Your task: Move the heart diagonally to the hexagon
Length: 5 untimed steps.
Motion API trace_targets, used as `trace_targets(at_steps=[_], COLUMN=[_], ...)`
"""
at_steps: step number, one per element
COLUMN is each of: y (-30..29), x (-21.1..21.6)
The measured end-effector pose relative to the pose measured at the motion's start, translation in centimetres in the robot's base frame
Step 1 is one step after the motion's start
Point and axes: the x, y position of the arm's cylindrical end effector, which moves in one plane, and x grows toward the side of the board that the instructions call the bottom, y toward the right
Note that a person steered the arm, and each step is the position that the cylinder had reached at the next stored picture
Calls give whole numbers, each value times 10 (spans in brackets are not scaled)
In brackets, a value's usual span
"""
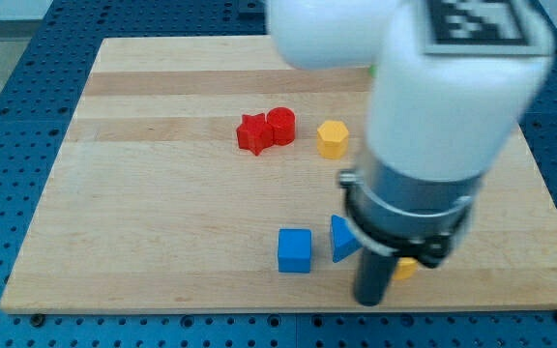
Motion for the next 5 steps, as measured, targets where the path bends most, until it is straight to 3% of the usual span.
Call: trace_targets(at_steps=[1,4,5], y=[5,103,82], x=[-7,-58,-45])
